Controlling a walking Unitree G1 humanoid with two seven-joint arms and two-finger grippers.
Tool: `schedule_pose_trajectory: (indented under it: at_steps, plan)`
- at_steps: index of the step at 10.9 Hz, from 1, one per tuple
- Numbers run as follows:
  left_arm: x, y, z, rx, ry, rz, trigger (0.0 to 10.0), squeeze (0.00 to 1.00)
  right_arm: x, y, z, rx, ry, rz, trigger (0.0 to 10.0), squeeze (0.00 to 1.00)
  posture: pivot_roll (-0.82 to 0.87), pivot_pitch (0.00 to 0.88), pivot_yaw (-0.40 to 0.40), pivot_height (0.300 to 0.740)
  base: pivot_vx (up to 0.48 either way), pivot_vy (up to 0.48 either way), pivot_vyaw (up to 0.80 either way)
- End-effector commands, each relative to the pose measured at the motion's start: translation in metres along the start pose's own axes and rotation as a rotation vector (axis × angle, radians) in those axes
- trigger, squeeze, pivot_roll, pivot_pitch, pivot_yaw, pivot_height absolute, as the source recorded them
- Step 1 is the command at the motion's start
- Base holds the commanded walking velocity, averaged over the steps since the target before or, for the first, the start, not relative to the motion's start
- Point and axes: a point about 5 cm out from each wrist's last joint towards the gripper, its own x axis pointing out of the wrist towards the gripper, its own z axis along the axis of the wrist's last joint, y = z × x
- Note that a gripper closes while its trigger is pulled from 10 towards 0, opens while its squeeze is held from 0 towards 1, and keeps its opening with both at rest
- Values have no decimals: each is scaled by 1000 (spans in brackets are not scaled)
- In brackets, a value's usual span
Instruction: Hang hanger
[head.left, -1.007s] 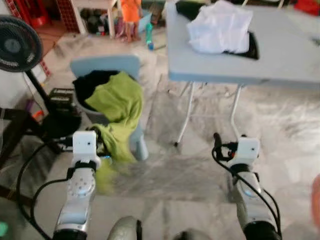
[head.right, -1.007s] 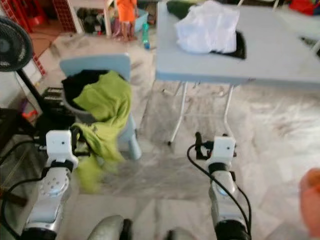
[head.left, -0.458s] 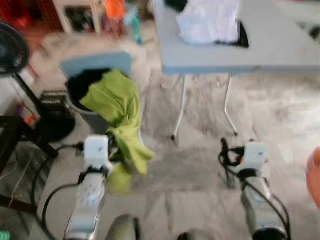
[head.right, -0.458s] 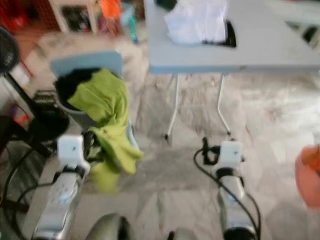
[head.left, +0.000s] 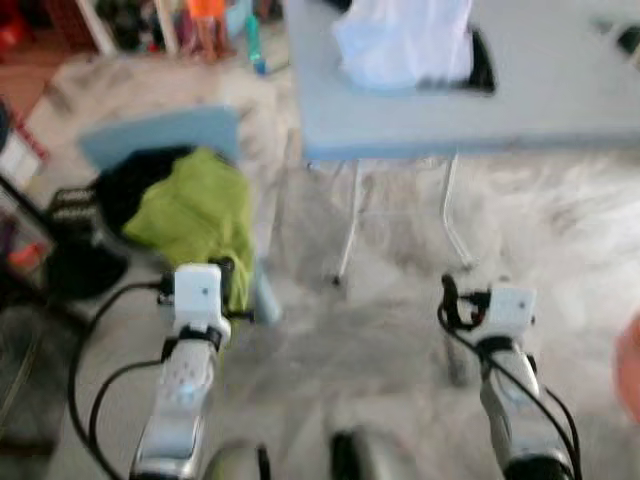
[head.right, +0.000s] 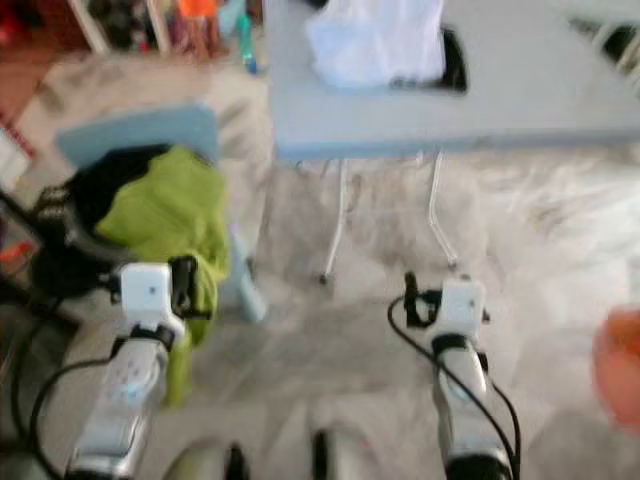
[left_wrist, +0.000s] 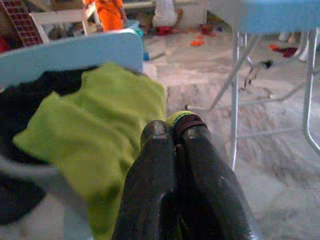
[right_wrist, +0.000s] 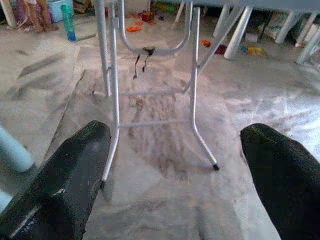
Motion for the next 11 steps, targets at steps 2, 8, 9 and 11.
schedule_pose_trajectory:
  at_steps: [2, 8, 9, 11]
  plan:
    - [-3, 5, 0, 22, 2, 3, 10000, 0, 0, 5, 0, 4, 5, 12, 10000, 0, 22, 213, -25, 740, 480, 0, -231]
    - [-4, -2, -1, 11, 20, -11, 10000, 0, 1, 9, 1, 5, 4, 27, 10000, 0, 20, 223, -26, 740, 160, 0, -800]
    - [-4, -3, -1, 24, 18, -15, 10000, 0, 0, 9, 1, 4, 4, 28, 10000, 0, 20, 227, -27, 740, 0, 0, 0]
    - [-5, -12, 3, 38, 1, -70, 10000, 0, 1, 11, 2, 5, 4, 36, 10000, 0, 22, 234, -30, 740, 0, 0, 0]
